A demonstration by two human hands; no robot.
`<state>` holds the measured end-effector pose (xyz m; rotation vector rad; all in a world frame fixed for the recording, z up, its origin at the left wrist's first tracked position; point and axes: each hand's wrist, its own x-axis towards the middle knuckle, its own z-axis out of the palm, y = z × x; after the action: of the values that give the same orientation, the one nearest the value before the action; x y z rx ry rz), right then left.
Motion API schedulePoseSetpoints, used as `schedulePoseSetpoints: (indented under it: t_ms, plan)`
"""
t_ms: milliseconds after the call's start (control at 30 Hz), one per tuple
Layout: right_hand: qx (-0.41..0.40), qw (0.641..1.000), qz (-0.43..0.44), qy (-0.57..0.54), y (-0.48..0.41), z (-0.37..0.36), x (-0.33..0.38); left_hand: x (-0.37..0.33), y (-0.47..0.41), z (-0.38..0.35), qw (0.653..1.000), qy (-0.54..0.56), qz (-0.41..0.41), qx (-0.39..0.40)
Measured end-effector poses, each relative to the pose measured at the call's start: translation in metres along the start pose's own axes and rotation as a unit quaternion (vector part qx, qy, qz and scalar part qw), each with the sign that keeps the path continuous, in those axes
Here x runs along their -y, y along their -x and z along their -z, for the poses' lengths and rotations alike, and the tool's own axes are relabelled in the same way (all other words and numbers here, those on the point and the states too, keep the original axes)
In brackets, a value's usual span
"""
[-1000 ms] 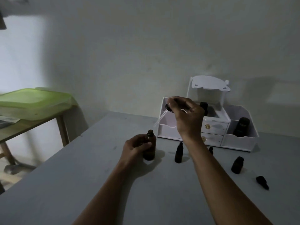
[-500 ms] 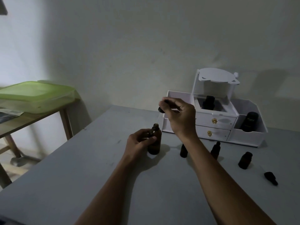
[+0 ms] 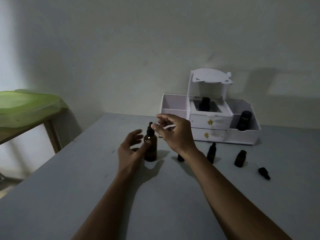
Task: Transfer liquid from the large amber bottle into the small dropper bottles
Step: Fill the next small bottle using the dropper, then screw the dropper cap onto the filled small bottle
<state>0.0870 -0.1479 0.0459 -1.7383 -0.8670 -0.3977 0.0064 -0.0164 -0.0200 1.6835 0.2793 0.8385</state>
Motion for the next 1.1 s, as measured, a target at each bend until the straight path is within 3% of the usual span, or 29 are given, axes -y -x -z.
schedulePoseSetpoints:
  t_ms: [100,200,300,400,533,700,967,1100]
  plan:
    - [-0.057,0.998,0.032,0.006,0.013,0.040,-0.002,-0.011,0.011,-0.004,0.989,-0.051,-0.085,-0.107]
    - [-0.127,0.990,0.045,0.042,0.028,0.098,-0.015,-0.032,0.028,-0.025,0.980,-0.037,-0.137,-0.142]
    - [-0.199,0.977,-0.005,0.074,0.046,0.160,-0.037,-0.054,0.053,-0.058,0.982,0.015,-0.160,-0.101]
    - [-0.242,0.959,-0.082,0.121,0.070,0.212,-0.064,-0.069,0.081,-0.100,0.991,0.070,-0.112,0.002]
    - [-0.177,0.949,-0.224,0.132,0.098,0.247,-0.089,-0.079,0.105,-0.157,0.988,0.082,-0.034,0.123]
    - [-0.086,0.929,-0.321,0.163,0.110,0.246,-0.098,-0.069,0.106,-0.207,0.992,-0.004,-0.016,0.126]
    - [-0.050,0.913,-0.363,0.179,0.113,0.247,-0.106,-0.050,0.084,-0.242,0.979,-0.077,0.008,0.190]
    - [-0.139,0.927,-0.301,0.175,0.100,0.248,-0.104,-0.045,0.079,-0.255,0.974,-0.084,0.018,0.211]
